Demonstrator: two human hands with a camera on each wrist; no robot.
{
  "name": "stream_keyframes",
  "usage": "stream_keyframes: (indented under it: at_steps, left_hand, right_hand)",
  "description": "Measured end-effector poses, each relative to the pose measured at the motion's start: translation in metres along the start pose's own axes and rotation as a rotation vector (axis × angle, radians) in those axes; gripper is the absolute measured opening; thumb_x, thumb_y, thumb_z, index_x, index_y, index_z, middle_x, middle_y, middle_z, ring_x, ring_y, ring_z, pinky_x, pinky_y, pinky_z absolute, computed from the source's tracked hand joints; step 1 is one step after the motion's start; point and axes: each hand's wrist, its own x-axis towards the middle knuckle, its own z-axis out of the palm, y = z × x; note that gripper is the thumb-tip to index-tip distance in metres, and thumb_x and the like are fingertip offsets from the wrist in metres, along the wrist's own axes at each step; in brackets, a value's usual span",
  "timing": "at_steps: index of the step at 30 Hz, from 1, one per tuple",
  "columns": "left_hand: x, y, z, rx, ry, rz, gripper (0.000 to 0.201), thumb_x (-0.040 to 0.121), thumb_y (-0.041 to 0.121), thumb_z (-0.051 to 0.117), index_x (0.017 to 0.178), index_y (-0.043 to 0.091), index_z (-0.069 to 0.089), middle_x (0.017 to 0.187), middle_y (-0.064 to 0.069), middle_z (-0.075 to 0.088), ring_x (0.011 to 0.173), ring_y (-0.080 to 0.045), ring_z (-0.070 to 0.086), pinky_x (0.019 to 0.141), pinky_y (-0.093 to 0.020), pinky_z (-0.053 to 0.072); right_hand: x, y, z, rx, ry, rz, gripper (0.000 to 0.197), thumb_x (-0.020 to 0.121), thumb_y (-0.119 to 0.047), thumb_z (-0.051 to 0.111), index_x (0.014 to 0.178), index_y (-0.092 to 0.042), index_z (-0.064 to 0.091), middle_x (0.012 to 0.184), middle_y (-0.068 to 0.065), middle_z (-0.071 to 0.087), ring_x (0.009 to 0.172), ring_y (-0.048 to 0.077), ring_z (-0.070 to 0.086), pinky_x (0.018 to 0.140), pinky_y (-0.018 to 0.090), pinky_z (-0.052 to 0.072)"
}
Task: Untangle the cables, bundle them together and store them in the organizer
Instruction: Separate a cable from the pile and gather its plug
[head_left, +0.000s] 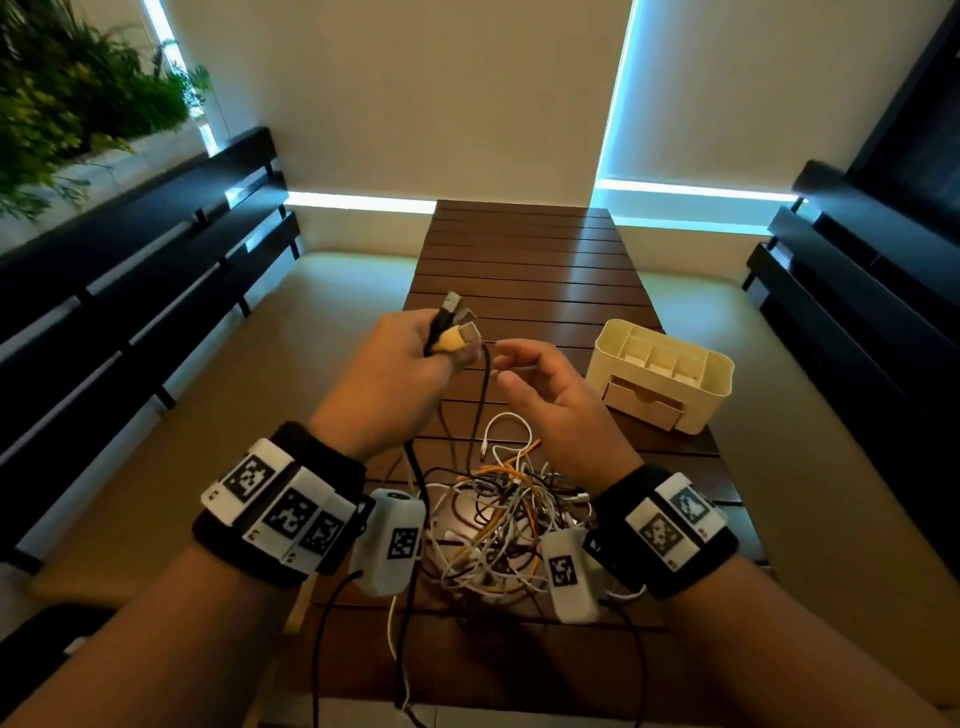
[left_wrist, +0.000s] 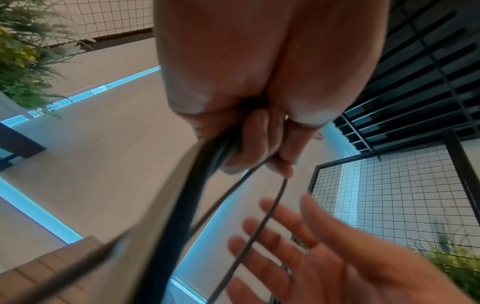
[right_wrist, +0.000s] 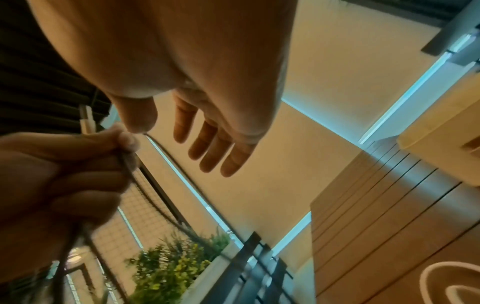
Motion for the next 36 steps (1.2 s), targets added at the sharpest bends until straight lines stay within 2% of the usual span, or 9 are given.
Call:
stream_keyframes:
  at_steps: [3,6,11,14,18,23,26,30,36]
  left_hand:
    - [-0.001,0.002,0.0,0.003,-0.04,0.082,0.017,0.096,0.013,0.061,0.08,0.01,0.065,0.045,0.02,0.051,0.042,0.004,0.044,0.044,-0.01,0.032]
    - [0.0,0.001,-0.007,-0.145,0.067,0.119,0.017,0.096,0.02,0.062,0.081,0.013,0.064,0.045,0.016,0.05,0.04,0.0,0.041,0.045,-0.016,0.032]
    - [0.003,-0.007,-0.032,-0.376,0.201,0.042,0.024,0.1,0.029,0.054,0.082,0.014,0.062,0.045,0.011,0.039,0.04,-0.008,0.033,0.046,-0.025,0.029]
    - [0.006,-0.023,-0.037,-0.015,0.043,-0.145,0.022,0.099,0.023,0.059,0.081,0.015,0.069,0.044,0.011,0.045,0.044,-0.011,0.035,0.05,-0.027,0.029]
    - [0.001,-0.042,-0.031,0.47,-0.247,-0.352,0.027,0.098,0.025,0.059,0.075,0.013,0.065,0.061,0.0,0.052,0.054,-0.015,0.041,0.051,-0.028,0.029]
    - [0.0,-0.028,-0.02,0.199,0.101,-0.12,0.024,0.101,0.021,0.053,0.079,0.018,0.06,0.064,-0.001,0.055,0.053,-0.014,0.043,0.054,-0.029,0.036]
    - [0.002,-0.011,-0.003,0.203,0.006,-0.004,0.015,0.099,0.013,0.055,0.093,0.022,0.065,0.07,0.005,0.057,0.053,-0.002,0.047,0.05,-0.015,0.031]
    - [0.008,-0.011,0.012,0.228,-0.123,-0.003,0.028,0.097,0.018,0.059,0.071,0.027,0.056,0.062,0.009,0.051,0.056,-0.006,0.045,0.052,-0.022,0.028]
    - [0.007,-0.002,0.009,0.194,-0.032,0.061,0.03,0.097,0.014,0.059,0.07,0.026,0.057,0.061,0.008,0.053,0.052,-0.002,0.045,0.051,-0.021,0.033]
  right_hand:
    - [0.002,-0.009,0.011,0.088,-0.061,-0.057,0.014,0.098,-0.033,0.054,0.11,-0.033,0.062,0.101,-0.005,0.069,0.1,0.014,0.066,0.091,0.032,0.054]
    - [0.002,0.001,0.016,0.05,-0.115,0.017,0.018,0.103,-0.028,0.048,0.095,-0.017,0.06,0.076,-0.006,0.061,0.073,0.01,0.064,0.073,0.027,0.054]
    - [-0.008,0.04,0.012,-0.021,-0.07,0.21,0.022,0.103,-0.032,0.049,0.093,-0.02,0.065,0.074,0.003,0.056,0.067,0.016,0.056,0.064,0.033,0.05]
    - [0.001,0.029,0.004,0.011,0.1,0.183,0.017,0.101,-0.031,0.053,0.092,-0.029,0.067,0.072,-0.001,0.055,0.065,0.017,0.052,0.064,0.041,0.049]
    - [0.016,0.006,-0.012,-0.054,0.245,0.019,0.012,0.098,-0.026,0.059,0.09,-0.03,0.067,0.074,-0.019,0.06,0.071,0.002,0.055,0.067,0.021,0.048]
    - [0.013,0.009,-0.01,-0.287,0.116,-0.005,0.006,0.096,-0.024,0.061,0.096,-0.022,0.067,0.09,-0.011,0.064,0.084,0.002,0.058,0.077,0.021,0.049]
    - [0.013,0.002,0.002,-0.281,0.067,-0.108,0.005,0.095,-0.016,0.063,0.095,-0.019,0.067,0.084,-0.013,0.059,0.079,0.001,0.055,0.071,0.014,0.045]
    - [0.016,-0.009,0.002,-0.246,0.046,-0.174,0.007,0.095,-0.013,0.061,0.099,-0.016,0.066,0.086,-0.008,0.058,0.077,0.004,0.053,0.07,0.022,0.047]
    - [0.0,0.006,0.004,0.01,-0.095,-0.026,0.021,0.103,-0.03,0.045,0.117,-0.042,0.055,0.075,-0.001,0.046,0.066,0.019,0.045,0.063,0.039,0.045]
